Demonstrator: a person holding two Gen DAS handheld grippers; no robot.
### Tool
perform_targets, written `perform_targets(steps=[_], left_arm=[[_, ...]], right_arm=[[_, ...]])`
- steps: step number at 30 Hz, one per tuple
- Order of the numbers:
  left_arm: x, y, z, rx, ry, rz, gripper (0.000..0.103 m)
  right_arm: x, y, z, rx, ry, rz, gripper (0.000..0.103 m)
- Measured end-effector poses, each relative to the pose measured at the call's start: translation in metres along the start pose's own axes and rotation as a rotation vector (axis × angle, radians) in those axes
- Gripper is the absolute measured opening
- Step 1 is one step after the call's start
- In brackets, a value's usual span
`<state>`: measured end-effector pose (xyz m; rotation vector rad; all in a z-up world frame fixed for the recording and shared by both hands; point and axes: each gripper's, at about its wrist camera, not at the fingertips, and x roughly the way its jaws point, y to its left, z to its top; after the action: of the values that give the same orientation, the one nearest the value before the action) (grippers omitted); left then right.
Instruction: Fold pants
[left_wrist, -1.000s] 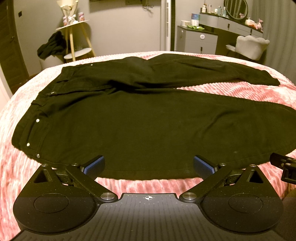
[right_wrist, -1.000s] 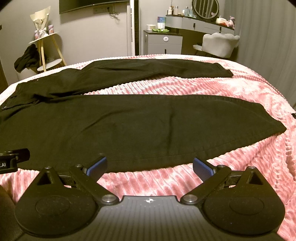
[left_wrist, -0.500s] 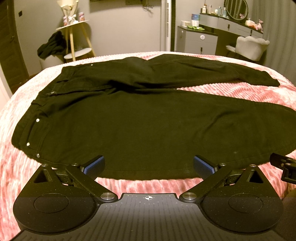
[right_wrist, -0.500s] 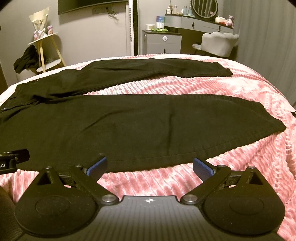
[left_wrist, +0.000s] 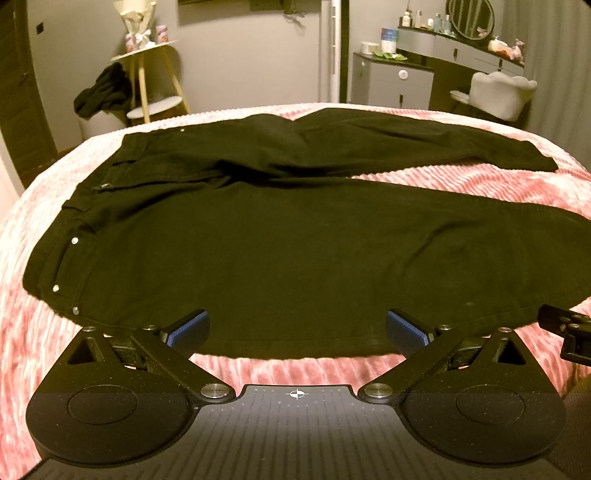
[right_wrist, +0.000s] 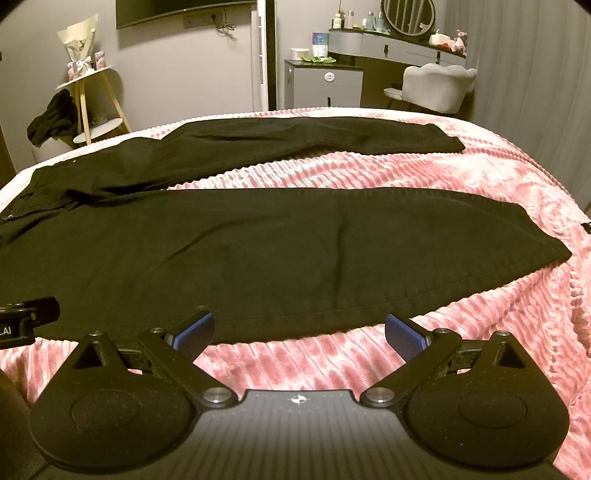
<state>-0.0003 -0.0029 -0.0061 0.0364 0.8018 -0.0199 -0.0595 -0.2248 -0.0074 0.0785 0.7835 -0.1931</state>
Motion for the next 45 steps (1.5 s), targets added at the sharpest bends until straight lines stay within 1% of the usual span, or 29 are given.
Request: perform_targets(steps=[14,16,18,21,23,25,26,29,30,32,35,36,37,38,40,41,42,43,45], left_arm=[[-0.002,0.002,0.002,-0.001,0.003,-0.006,0.103],[-0.002,0.001,0.002,0.001,0.008,-0.007,0.103],[-0.002,0.001,0.004,0.006,0.014,-0.004,0.103],[-0.002,0.0,0.009,0.005,0.025,0.0,0.103],[0.0,-0.001,0.016,-0.01,0.028,0.002,0.103],[0.008,0.001,0.026,-0.042,0.024,0.001,0.103],[0.012,0.001,0.032,-0.058,0.021,0.011,0.103],[0.034,-0.002,0.053,-0.093,0.003,0.077,0.103],[0.041,-0.003,0.059,-0.097,-0.001,0.092,0.103],[0.058,-0.007,0.075,-0.108,-0.022,0.139,0.103],[0.088,-0.015,0.098,-0.153,-0.088,0.222,0.103],[0.099,-0.017,0.105,-0.177,-0.113,0.253,0.103],[0.109,-0.019,0.112,-0.21,-0.129,0.287,0.103],[0.12,-0.02,0.118,-0.25,-0.144,0.315,0.103],[0.141,-0.02,0.124,-0.323,-0.179,0.352,0.103],[0.151,-0.019,0.125,-0.346,-0.203,0.367,0.103],[0.157,-0.018,0.124,-0.353,-0.219,0.375,0.103],[0.164,-0.016,0.123,-0.361,-0.235,0.379,0.103],[0.173,-0.01,0.12,-0.378,-0.238,0.36,0.103]], right_arm=[[-0.001,-0.002,0.0,0.013,0.004,0.015,0.099],[0.002,-0.004,0.003,0.025,0.025,0.031,0.099],[0.009,-0.01,0.008,0.061,0.064,0.061,0.099],[0.03,-0.032,0.021,0.179,0.119,0.103,0.099],[0.05,-0.046,0.031,0.24,0.156,0.101,0.099],[0.071,-0.059,0.041,0.268,0.183,0.088,0.099],[0.084,-0.066,0.047,0.279,0.203,0.09,0.099],[0.115,-0.086,0.054,0.324,0.264,0.106,0.099],[0.122,-0.091,0.053,0.333,0.269,0.12,0.099],[0.127,-0.097,0.049,0.332,0.242,0.156,0.099],[0.13,-0.105,0.044,0.356,0.22,0.196,0.099],[0.131,-0.108,0.045,0.367,0.224,0.209,0.099],[0.134,-0.109,0.047,0.363,0.247,0.219,0.099],[0.137,-0.108,0.053,0.343,0.275,0.221,0.099],[0.143,-0.098,0.073,0.245,0.381,0.207,0.099],[0.143,-0.098,0.086,0.227,0.392,0.216,0.098],[0.144,-0.1,0.106,0.219,0.364,0.24,0.097],[0.147,-0.102,0.125,0.216,0.331,0.242,0.097],[0.166,-0.108,0.177,0.211,0.257,0.201,0.097]])
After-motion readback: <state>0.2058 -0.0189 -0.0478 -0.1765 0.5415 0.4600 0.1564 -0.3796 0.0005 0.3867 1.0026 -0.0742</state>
